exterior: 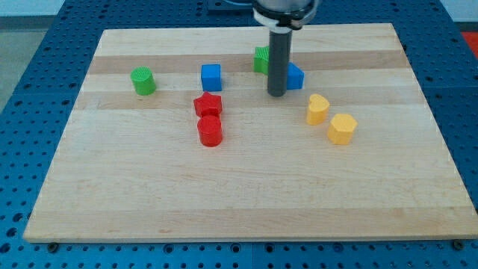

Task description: Slide the blue triangle to the top of the blue cube

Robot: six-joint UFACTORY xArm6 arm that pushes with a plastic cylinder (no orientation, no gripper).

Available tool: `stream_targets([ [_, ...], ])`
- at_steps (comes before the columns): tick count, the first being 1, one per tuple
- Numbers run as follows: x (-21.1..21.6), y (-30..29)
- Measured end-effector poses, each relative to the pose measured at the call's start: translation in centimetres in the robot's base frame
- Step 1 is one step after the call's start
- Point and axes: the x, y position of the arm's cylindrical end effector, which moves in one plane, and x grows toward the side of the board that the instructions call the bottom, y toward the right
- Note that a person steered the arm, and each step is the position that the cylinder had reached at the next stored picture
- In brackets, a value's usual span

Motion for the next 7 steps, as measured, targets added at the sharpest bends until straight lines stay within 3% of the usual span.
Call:
stream_targets([
  [3, 1.5, 6.7],
  [4, -0.4, 6.0],
  [7, -0.4, 1.9],
])
